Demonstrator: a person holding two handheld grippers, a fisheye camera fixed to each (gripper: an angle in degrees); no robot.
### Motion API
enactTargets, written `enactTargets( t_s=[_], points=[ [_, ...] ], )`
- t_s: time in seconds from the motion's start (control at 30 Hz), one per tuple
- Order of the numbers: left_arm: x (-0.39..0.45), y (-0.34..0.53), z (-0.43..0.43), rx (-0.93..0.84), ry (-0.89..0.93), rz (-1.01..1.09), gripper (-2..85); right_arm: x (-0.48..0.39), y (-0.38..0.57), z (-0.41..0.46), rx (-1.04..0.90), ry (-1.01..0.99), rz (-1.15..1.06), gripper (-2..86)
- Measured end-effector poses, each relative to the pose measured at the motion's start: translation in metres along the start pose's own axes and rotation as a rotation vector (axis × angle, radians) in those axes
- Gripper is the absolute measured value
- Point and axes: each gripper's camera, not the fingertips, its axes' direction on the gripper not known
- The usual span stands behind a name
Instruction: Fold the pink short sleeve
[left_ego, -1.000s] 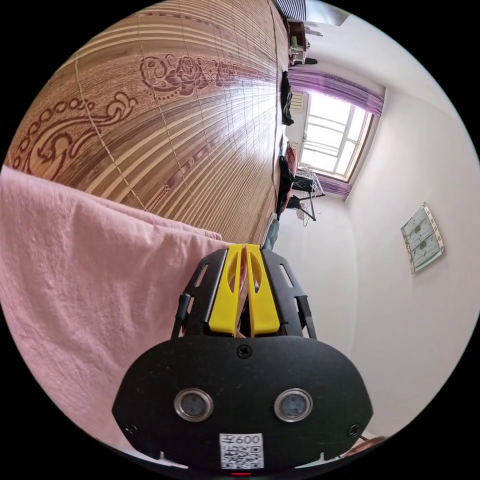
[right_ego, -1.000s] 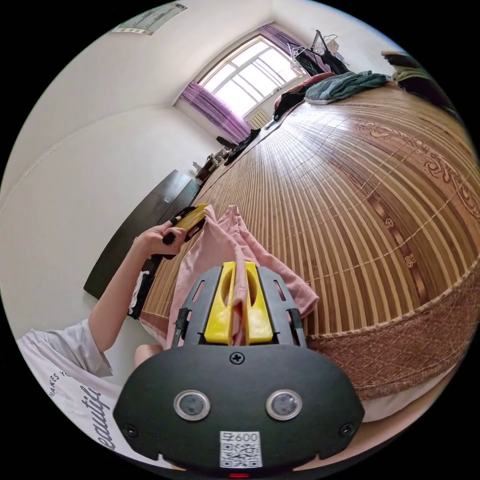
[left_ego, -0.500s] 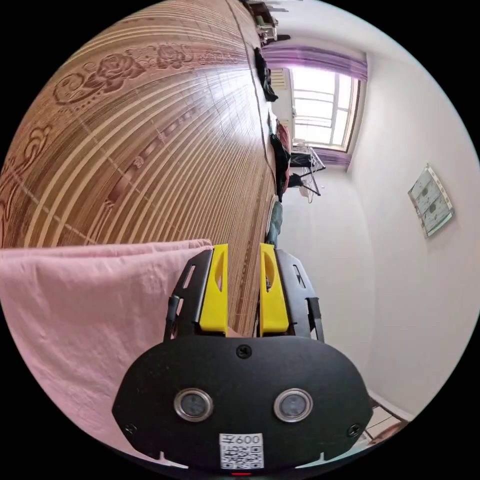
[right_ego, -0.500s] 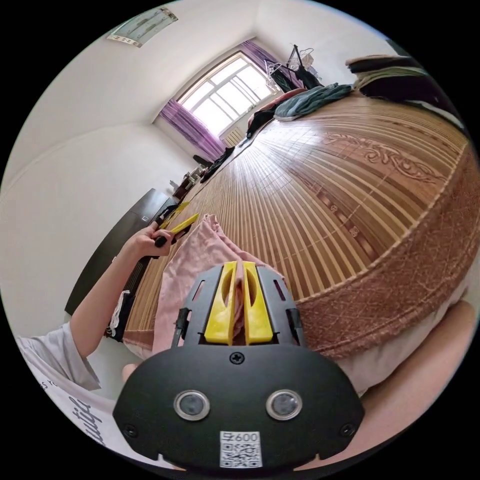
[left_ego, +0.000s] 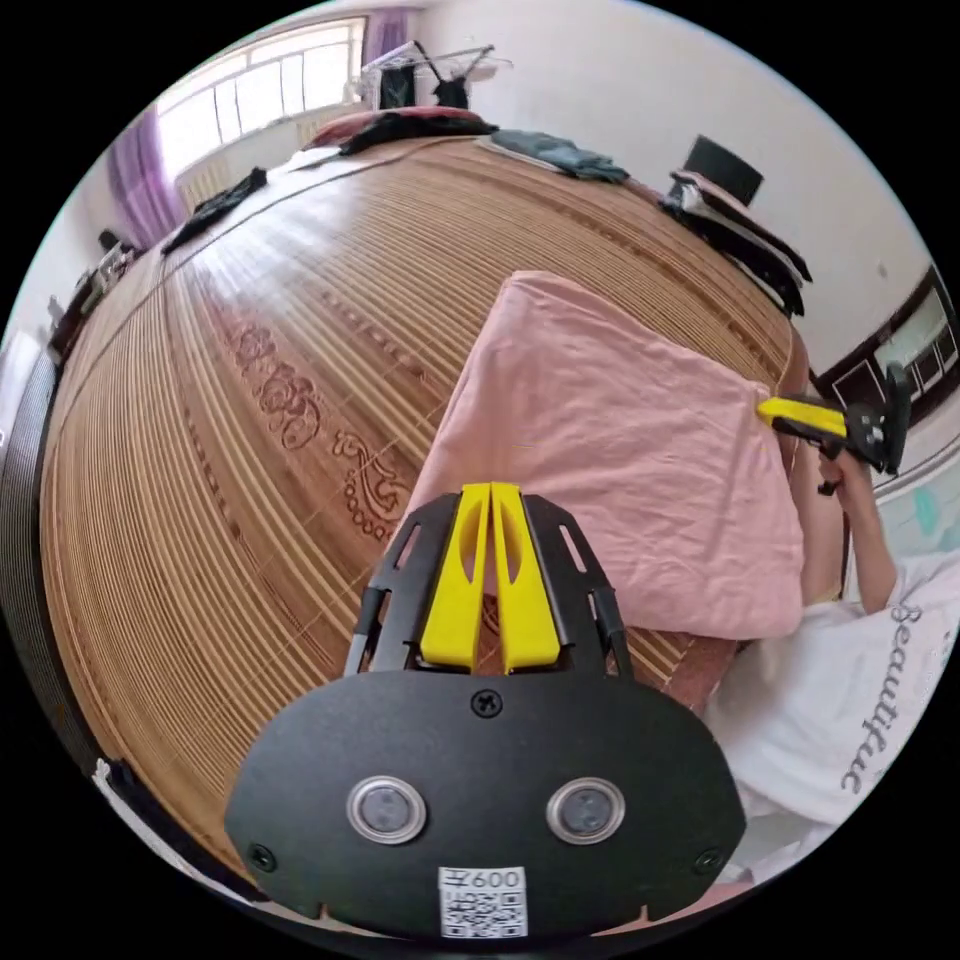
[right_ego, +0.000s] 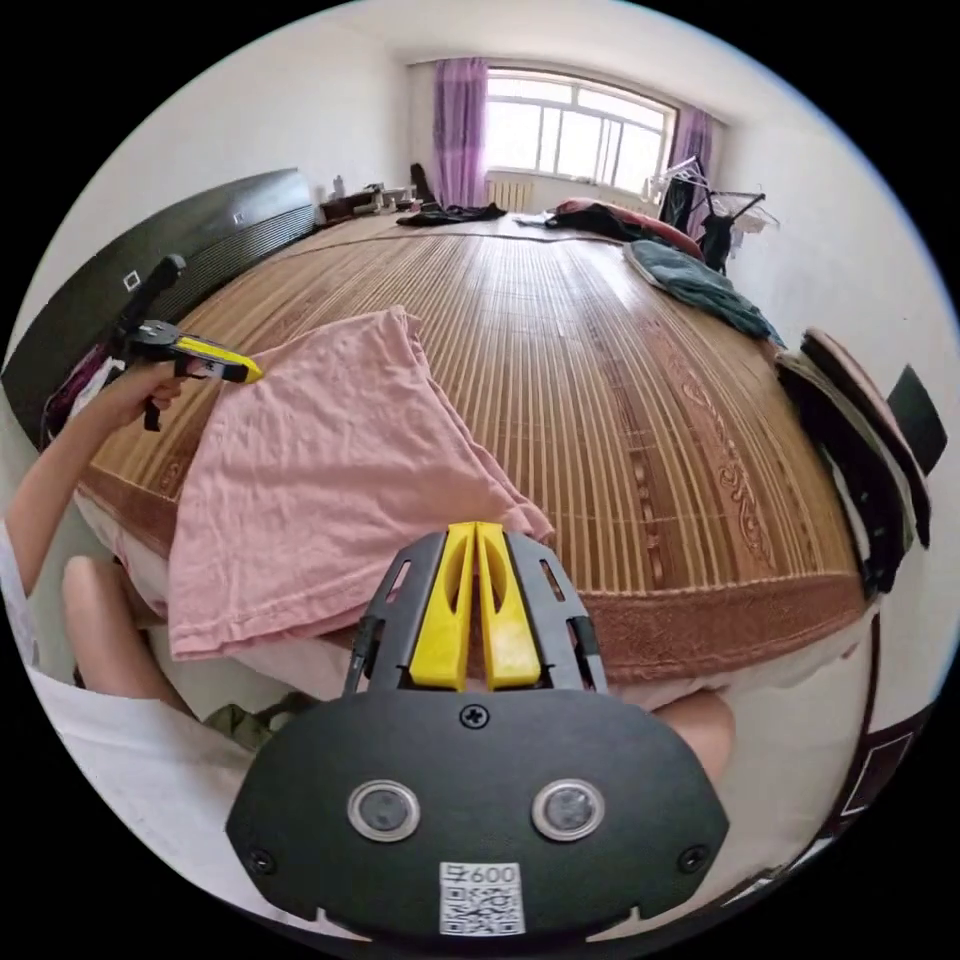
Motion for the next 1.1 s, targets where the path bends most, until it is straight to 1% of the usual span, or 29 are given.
enactTargets(
  t_s=[0.07, 0.1, 0.17, 0.2, 0.23, 0.27, 0.3, 0.33, 0.37, 0.4, 0.43, 0.47, 0.5, 0.57, 0.6, 0.63, 0.67, 0.7, 0.73, 0.77, 0.83, 0.87, 0.93, 0.97, 1.0, 1.03, 1.07, 1.1],
  points=[
    [0.005, 0.03, 0.008, 0.017, 0.03, -0.083, 0.7, -0.016, -0.033, 0.026, -0.072, 0.103, -0.119, -0.8],
    [0.01, 0.038, 0.009, 0.015, 0.036, -0.085, 0.7, -0.018, -0.04, 0.035, -0.084, 0.134, -0.147, -0.8],
    [0.04, 0.082, 0.009, -0.002, 0.087, -0.122, 0.7, -0.017, -0.067, 0.07, -0.062, 0.193, -0.21, -0.8],
    [0.052, 0.096, 0.009, -0.009, 0.106, -0.136, 0.7, -0.016, -0.073, 0.077, -0.048, 0.191, -0.211, -0.8],
    [0.084, 0.126, 0.008, -0.011, 0.123, -0.134, 0.7, -0.014, -0.083, 0.087, -0.025, 0.18, -0.201, -0.8],
    [0.118, 0.155, 0.005, 0.011, 0.087, -0.112, 0.6, -0.014, -0.09, 0.089, -0.012, 0.162, -0.136, -0.8],
    [0.134, 0.17, 0.002, 0.031, 0.042, -0.11, 0.6, -0.016, -0.091, 0.084, 0.005, 0.152, -0.087, -0.8],
    [0.159, 0.197, -0.005, 0.085, -0.07, -0.123, 0.6, -0.029, -0.085, 0.065, 0.101, 0.078, -0.058, -0.8],
    [0.175, 0.223, -0.015, 0.167, -0.161, -0.154, 0.6, -0.053, -0.073, 0.039, 0.226, -0.029, -0.089, -0.8],
    [0.18, 0.235, -0.019, 0.214, -0.179, -0.174, 0.5, -0.068, -0.068, 0.028, 0.278, -0.072, -0.107, -0.8],
    [0.182, 0.253, -0.022, 0.295, -0.151, -0.178, 0.5, -0.102, -0.061, 0.013, 0.345, -0.153, -0.174, -0.8],
    [0.178, 0.263, -0.02, 0.354, -0.09, -0.145, 0.5, -0.142, -0.063, 0.007, 0.356, -0.263, -0.281, -0.8],
    [0.173, 0.266, -0.016, 0.372, -0.062, -0.139, 0.5, -0.161, -0.066, 0.007, 0.343, -0.332, -0.34, -0.8],
    [0.141, 0.27, 0.003, 0.389, 0.022, -0.217, 0.6, -0.224, -0.089, 0.025, 0.215, -0.592, -0.497, -0.8],
    [0.133, 0.272, 0.007, 0.407, 0.036, -0.227, 0.6, -0.237, -0.094, 0.032, 0.188, -0.637, -0.534, -0.8],
    [0.118, 0.278, 0.016, 0.437, 0.051, -0.261, 0.6, -0.261, -0.098, 0.044, 0.167, -0.705, -0.629, -0.8],
    [0.101, 0.285, 0.027, 0.438, 0.058, -0.314, 0.6, -0.283, -0.098, 0.06, 0.124, -0.727, -0.731, -0.8],
    [0.094, 0.289, 0.034, 0.424, 0.053, -0.334, 0.7, -0.294, -0.099, 0.071, 0.071, -0.721, -0.767, -0.8],
    [0.083, 0.297, 0.049, 0.392, 0.022, -0.352, 0.7, -0.31, -0.102, 0.093, -0.027, -0.698, -0.828, -0.8],
    [0.076, 0.308, 0.064, 0.377, -0.006, -0.341, 0.7, -0.317, -0.103, 0.11, -0.069, -0.695, -0.886, -0.8],
    [0.068, 0.332, 0.075, 0.467, -0.012, -0.338, 0.6, -0.306, -0.121, 0.125, -0.065, -0.744, -0.841, -0.8],
    [0.06, 0.346, 0.08, 0.515, 0.001, -0.368, 0.6, -0.296, -0.138, 0.138, -0.067, -0.728, -0.807, -0.8],
    [0.045, 0.358, 0.086, 0.545, 0.021, -0.396, 0.6, -0.278, -0.167, 0.159, -0.066, -0.733, -0.759, -0.8],
    [0.035, 0.364, 0.088, 0.55, 0.031, -0.403, 0.6, -0.263, -0.186, 0.172, -0.025, -0.617, -0.668, -0.8],
    [0.031, 0.366, 0.089, 0.551, 0.035, -0.404, 0.6, -0.255, -0.194, 0.177, 0.01, -0.562, -0.633, -0.8],
    [0.021, 0.371, 0.091, 0.555, 0.041, -0.4, 0.6, -0.236, -0.209, 0.186, 0.059, -0.456, -0.539, -0.8],
    [0.011, 0.377, 0.093, 0.565, 0.047, -0.392, 0.6, -0.218, -0.222, 0.19, 0.072, -0.458, -0.455, -0.7],
    [0.006, 0.38, 0.094, 0.569, 0.051, -0.388, 0.6, -0.211, -0.227, 0.191, 0.073, -0.485, -0.426, -0.7]
  ],
)
